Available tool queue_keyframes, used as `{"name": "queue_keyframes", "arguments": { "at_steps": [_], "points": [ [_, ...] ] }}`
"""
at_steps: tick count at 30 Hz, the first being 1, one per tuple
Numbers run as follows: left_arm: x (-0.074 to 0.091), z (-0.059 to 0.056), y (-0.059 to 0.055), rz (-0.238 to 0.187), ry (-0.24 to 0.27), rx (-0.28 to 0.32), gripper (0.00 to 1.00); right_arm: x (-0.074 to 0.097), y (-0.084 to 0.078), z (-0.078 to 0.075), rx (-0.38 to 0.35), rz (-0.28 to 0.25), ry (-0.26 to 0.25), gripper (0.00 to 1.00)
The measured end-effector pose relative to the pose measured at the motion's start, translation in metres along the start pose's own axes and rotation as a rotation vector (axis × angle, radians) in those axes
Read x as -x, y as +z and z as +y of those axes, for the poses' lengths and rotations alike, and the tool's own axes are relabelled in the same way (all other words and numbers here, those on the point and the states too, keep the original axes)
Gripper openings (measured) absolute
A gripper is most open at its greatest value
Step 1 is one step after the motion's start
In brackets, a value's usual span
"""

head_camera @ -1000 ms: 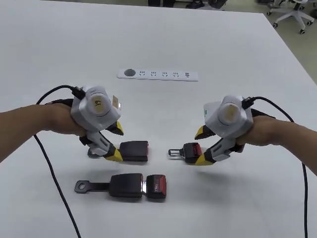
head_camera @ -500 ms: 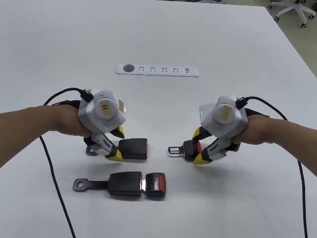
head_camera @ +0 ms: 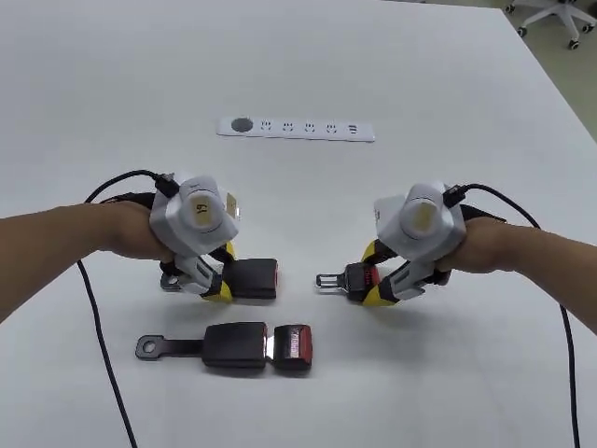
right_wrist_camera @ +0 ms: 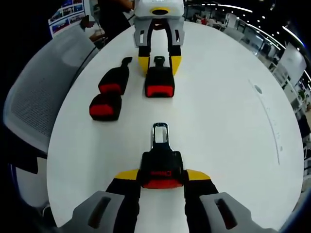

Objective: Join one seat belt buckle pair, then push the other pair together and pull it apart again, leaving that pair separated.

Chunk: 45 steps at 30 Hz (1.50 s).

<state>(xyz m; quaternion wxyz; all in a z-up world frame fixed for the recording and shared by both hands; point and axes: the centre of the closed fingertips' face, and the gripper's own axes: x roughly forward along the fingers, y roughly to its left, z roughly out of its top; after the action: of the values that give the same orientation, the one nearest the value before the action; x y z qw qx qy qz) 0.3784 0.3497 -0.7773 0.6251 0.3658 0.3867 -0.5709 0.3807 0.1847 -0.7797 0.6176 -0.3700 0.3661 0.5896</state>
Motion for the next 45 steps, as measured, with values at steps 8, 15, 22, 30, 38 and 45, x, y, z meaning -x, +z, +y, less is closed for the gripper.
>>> {"name": "queue_keyframes", "arguments": {
  "at_steps": [8,15,22,30,38,45],
  "points": [
    [-0.001,-0.001,0.001,-0.011,0.002,0.016,0.32,0.000,0.000,0.001,0.006,0.004,0.002,0.31],
    [-0.002,0.000,0.000,-0.009,-0.003,0.015,0.31,0.000,0.002,0.001,0.006,0.004,0.002,0.31],
    [-0.003,0.001,-0.002,0.000,-0.005,0.020,0.31,-0.005,0.004,0.001,0.006,0.000,-0.001,0.31],
    [-0.004,0.001,-0.002,0.001,0.000,0.015,0.31,-0.005,0.011,0.002,0.003,-0.008,-0.004,0.31],
    [-0.003,0.000,-0.001,-0.001,-0.005,0.018,0.31,-0.012,0.019,0.000,-0.001,-0.020,-0.005,0.31],
    [-0.004,0.001,-0.002,0.002,-0.009,0.018,0.31,-0.013,0.026,0.000,-0.003,-0.027,-0.010,0.31]
  ]
}}
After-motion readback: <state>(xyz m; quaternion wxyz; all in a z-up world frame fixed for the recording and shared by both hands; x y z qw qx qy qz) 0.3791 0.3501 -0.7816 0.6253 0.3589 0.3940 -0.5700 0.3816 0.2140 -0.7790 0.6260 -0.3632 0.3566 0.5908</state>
